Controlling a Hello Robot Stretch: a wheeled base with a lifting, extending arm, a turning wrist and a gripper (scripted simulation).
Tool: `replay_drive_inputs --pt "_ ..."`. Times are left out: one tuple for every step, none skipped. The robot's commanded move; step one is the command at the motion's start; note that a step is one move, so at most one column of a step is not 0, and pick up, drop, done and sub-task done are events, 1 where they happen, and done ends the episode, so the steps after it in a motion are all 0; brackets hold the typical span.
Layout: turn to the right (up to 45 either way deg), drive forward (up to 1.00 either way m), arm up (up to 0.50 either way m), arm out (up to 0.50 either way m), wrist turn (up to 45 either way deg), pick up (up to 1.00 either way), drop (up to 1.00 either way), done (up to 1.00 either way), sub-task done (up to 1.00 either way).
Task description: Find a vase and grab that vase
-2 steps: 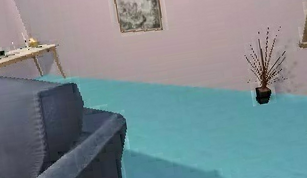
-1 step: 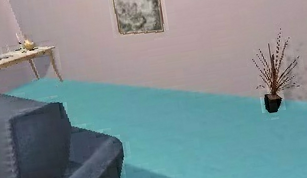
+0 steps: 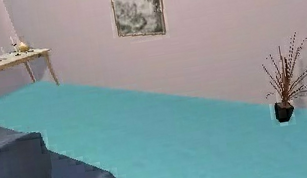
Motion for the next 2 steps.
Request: replay_drive_inputs --pt "45.0 0.00 0.00 0.00 0.0 0.00 0.00 0.00 0.00" --pt "45.0 0.00 0.00 0.00 0.0 0.00 0.00 0.00 0.00"
